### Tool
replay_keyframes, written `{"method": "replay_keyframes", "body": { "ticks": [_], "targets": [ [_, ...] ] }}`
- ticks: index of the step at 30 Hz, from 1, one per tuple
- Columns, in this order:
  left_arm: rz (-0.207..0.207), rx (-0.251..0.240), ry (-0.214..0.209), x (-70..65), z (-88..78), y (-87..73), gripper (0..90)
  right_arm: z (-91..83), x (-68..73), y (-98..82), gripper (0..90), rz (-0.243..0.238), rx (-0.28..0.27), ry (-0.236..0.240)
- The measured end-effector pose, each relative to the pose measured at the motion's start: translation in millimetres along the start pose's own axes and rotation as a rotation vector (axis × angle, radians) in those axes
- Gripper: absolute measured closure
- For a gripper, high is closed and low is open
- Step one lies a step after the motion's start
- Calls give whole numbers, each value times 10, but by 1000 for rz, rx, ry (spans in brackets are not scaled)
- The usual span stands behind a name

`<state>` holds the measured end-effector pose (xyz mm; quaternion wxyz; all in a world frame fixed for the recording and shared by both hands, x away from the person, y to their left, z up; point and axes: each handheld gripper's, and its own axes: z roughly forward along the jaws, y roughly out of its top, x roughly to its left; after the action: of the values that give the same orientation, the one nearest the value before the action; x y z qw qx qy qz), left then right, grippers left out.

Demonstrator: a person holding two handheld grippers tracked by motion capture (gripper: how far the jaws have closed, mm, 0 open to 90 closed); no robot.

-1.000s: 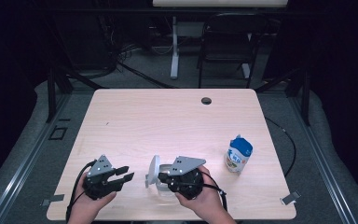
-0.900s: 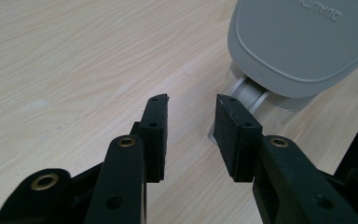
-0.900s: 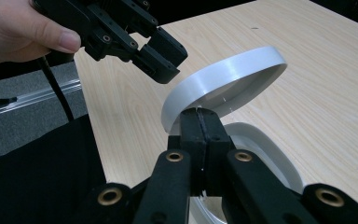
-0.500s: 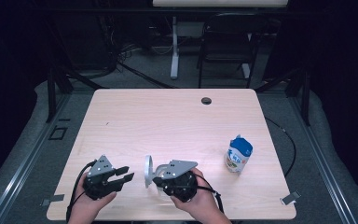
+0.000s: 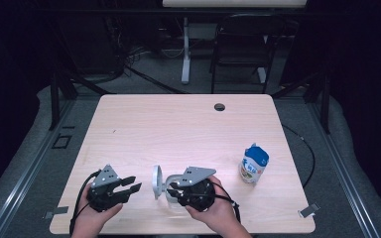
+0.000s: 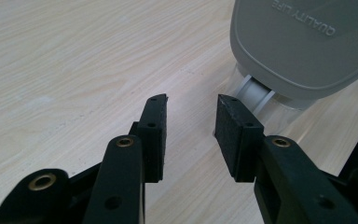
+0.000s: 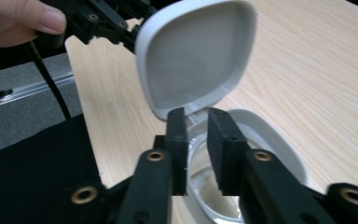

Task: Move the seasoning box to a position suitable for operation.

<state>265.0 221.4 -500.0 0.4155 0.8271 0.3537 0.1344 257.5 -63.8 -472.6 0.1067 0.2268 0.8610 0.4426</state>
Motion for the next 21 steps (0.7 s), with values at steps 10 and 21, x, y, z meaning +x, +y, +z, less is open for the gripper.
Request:
{"method": "replay_keyframes", "body": {
  "ticks": [10,21],
  "targets": [
    [-14,-7,-1,25,5,17,624,-205,-152,-48,646,20,-10,-50],
    [-15,-14,-9,64,29,33,604,-476,-366,-113,557,119,-8,-113]
  ]
}}
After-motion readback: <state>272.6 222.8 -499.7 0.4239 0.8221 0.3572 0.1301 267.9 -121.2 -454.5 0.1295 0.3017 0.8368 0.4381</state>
